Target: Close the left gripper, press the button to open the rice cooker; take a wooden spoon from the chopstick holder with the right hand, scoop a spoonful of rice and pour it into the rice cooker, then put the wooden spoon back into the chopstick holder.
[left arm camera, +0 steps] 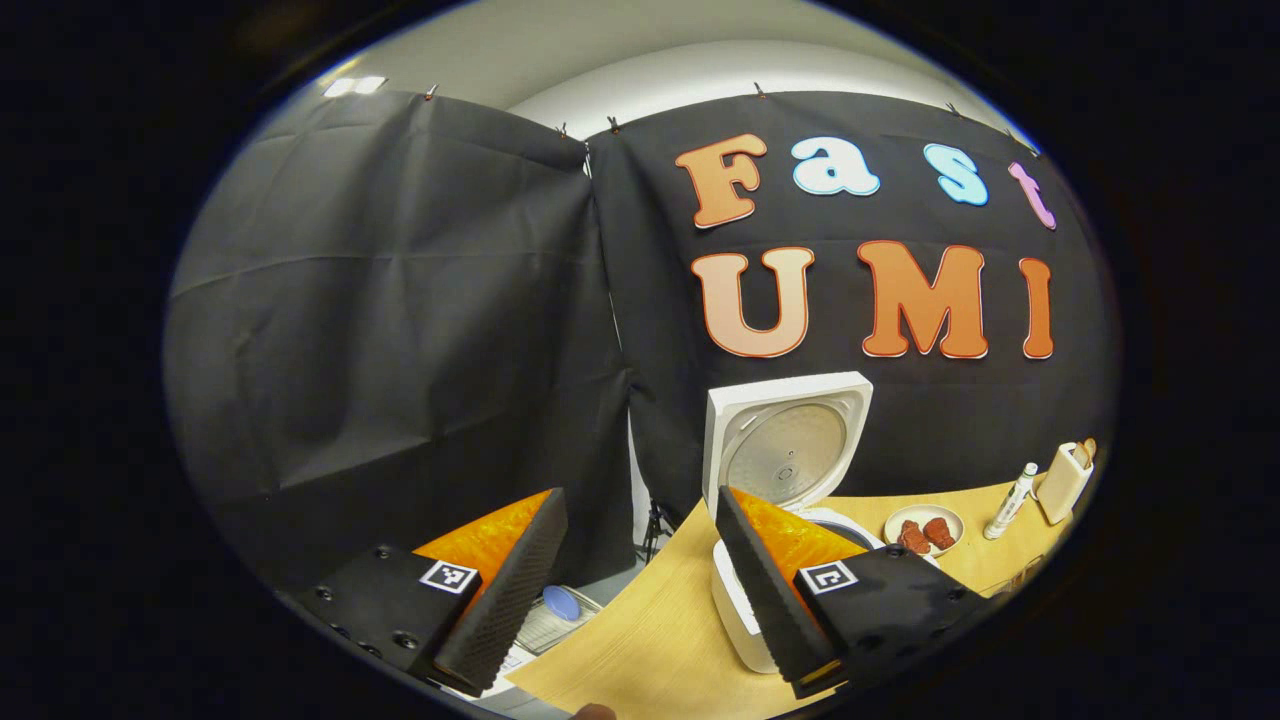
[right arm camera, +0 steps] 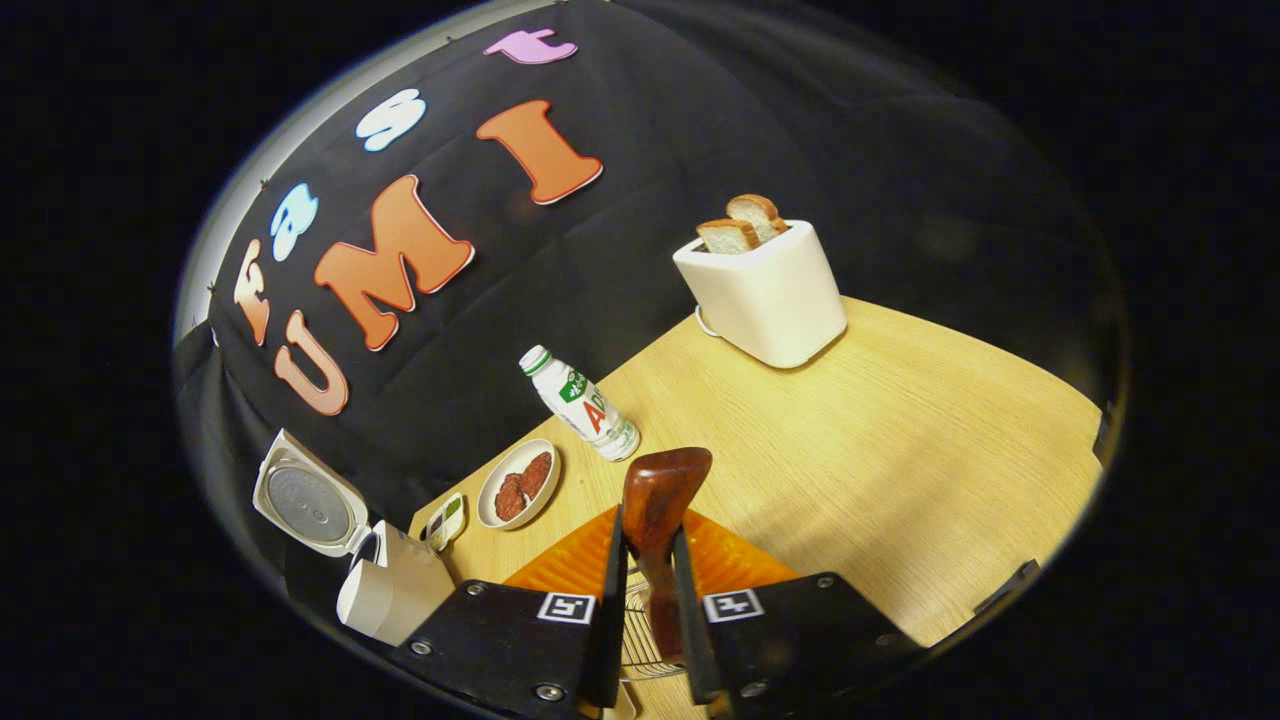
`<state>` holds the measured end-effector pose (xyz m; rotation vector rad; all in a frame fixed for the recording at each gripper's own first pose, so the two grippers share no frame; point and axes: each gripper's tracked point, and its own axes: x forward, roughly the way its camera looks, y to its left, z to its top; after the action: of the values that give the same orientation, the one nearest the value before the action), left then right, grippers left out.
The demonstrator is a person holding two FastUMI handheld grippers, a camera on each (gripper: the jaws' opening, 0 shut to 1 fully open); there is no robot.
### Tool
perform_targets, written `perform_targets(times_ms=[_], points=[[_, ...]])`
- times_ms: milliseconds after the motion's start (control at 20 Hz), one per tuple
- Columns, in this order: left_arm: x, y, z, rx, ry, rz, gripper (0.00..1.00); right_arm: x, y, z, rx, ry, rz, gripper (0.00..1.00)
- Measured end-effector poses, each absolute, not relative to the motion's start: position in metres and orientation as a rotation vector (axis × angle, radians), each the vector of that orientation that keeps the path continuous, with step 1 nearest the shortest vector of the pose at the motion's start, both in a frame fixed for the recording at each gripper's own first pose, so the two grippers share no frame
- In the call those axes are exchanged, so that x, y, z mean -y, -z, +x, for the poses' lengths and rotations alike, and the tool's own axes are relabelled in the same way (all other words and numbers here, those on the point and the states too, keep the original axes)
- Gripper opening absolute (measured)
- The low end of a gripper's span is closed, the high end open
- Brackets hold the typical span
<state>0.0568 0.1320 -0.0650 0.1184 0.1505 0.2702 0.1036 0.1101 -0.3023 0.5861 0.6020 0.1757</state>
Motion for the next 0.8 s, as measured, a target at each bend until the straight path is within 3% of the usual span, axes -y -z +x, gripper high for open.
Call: perform_targets(times_ms=[100, 150, 350, 650, 800], points=[[-0.13, 0.064, 0.059, -0.146, -0.267, 0.127, 1.0, -0.111, 0.3, 0.102, -0.574, -0.187, 0.526, 0.25], [-0.129, 0.061, 0.061, -0.141, -0.264, 0.132, 1.0, -0.111, 0.297, 0.099, -0.564, -0.192, 0.496, 0.17], [-0.125, 0.057, 0.07, -0.128, -0.234, 0.128, 1.0, -0.107, 0.28, 0.095, -0.528, -0.162, 0.455, 0.07], [-0.12, 0.054, 0.078, -0.106, -0.157, 0.097, 1.0, -0.098, 0.203, 0.085, -0.357, -0.113, 0.405, 0.07], [-0.126, 0.055, 0.078, -0.108, -0.125, 0.068, 1.0, -0.122, 0.155, 0.067, -0.277, -0.173, 0.383, 0.07]])
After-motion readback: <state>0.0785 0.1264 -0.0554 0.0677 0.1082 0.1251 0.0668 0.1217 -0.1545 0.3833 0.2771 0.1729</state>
